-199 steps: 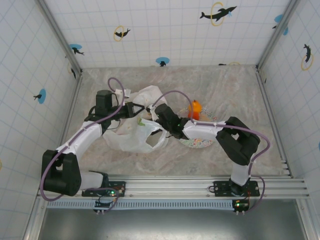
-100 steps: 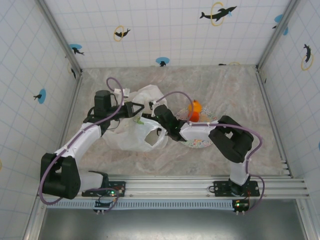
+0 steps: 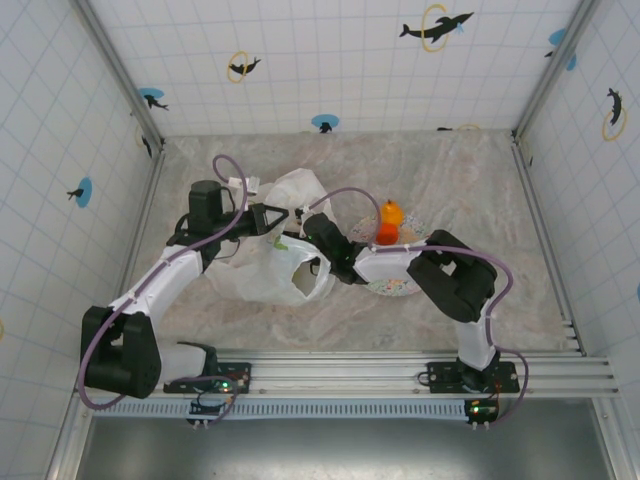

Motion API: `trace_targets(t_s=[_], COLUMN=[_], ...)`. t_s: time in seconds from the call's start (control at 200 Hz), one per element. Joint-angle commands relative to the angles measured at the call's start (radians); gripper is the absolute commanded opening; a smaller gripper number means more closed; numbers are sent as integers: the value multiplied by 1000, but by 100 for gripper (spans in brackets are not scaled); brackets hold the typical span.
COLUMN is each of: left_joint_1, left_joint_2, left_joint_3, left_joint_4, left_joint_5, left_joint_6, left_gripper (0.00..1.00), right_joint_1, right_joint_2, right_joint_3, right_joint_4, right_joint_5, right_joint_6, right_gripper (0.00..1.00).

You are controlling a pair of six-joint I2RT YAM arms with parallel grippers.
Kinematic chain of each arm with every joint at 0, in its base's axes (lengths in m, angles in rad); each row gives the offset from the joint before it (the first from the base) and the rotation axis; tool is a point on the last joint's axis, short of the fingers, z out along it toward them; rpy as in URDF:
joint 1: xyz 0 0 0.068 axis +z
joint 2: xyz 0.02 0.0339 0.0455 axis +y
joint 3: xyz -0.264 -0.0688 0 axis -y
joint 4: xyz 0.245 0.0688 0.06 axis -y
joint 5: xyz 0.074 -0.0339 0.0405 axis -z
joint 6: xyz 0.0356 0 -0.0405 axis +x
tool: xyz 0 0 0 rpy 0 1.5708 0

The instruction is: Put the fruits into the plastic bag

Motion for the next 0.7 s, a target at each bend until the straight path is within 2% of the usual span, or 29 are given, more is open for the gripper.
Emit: trace_targets(t_s=[0.0, 0.145, 0.21, 0.47, 0.696], left_joint_1=[8, 8, 9, 8, 9], left_joint_2=[-15, -14, -12, -9, -9], left_joint_3=[-2, -2, -2, -1, -2], left_joint_4=[9, 7, 6, 5, 5], left_joint_5=[8, 10, 9, 8, 5], left_joint_6=[-3, -3, -4, -4, -3], left_gripper=[0, 0, 0, 0, 0], right_joint_1=[-2, -9, -13, -27, -28], right_joint_2=[-22, -42, -52, -102, -179], right_joint_3=[4, -14, -21, -65, -105], right_joint_4=[-24, -26, -27, -41, -112], right_joint_5=[7, 14, 17, 26, 39], right_joint_6=[-5, -12, -18, -41, -119], right_gripper=[90, 95, 100, 100, 98])
